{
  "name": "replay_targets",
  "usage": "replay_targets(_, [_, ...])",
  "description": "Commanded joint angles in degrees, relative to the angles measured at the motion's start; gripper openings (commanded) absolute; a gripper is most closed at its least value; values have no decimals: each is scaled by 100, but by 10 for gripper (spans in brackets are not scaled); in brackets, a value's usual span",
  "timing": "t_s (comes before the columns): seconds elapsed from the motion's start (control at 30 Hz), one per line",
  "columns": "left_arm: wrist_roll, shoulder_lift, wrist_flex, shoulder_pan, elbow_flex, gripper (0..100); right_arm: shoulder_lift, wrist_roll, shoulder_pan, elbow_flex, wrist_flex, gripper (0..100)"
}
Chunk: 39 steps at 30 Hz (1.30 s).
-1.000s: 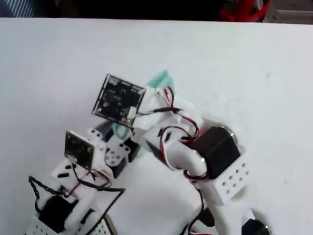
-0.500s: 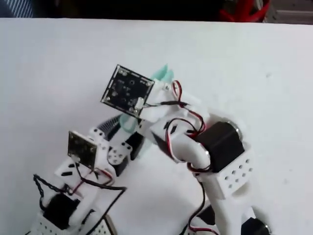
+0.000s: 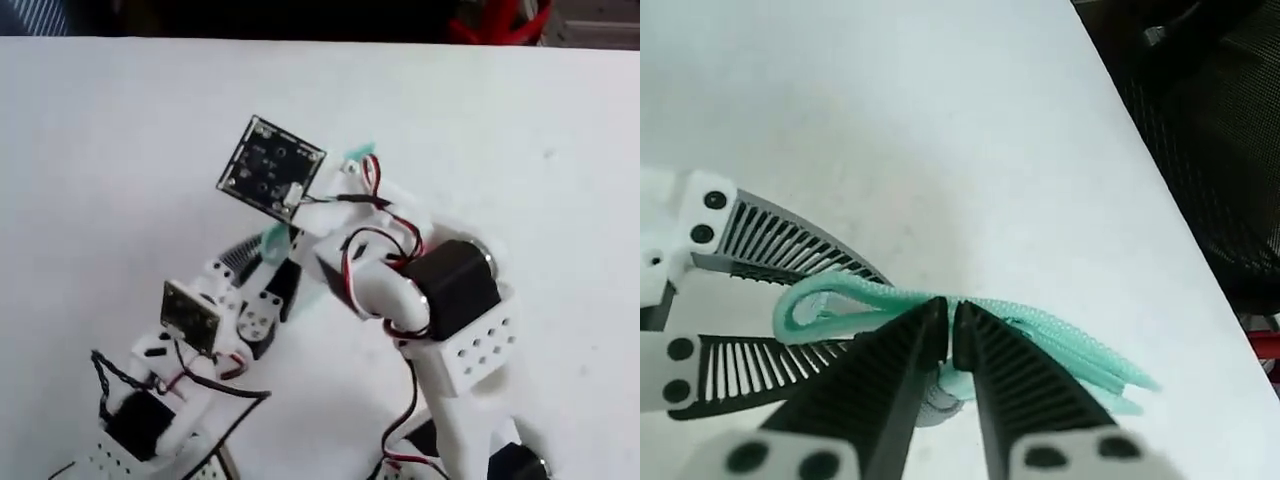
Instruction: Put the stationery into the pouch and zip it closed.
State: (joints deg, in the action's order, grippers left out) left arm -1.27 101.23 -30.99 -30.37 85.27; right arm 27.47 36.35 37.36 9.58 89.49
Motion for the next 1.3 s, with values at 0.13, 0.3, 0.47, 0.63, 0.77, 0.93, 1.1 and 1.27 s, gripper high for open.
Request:
replay_targets(0.13, [53,-31,26,-92,9,24,40,-747,-330,826,163,170])
replay_targets(0.3, [53,-31,26,-92,9,24,31,-782,-330,809,426,172])
replay_targets(0.47, [53,-31,18,-92,9,24,-268,-800,-338,554,453,173])
replay_targets(0.63, [62,-31,18,-92,9,24,-602,-730,-321,571,453,173])
replay_targets(0.77, [70,-31,18,-92,9,24,-716,290,-233,545,752,170])
replay_targets(0.93, [79,-31,18,-92,9,24,-769,1116,-435,536,813,169])
replay_targets(1.1, [79,-31,18,-92,0,24,-1209,1503,-444,571,840,56])
replay_targets(1.27, [79,-31,18,-84,0,24,-1165,1468,-409,580,831,16])
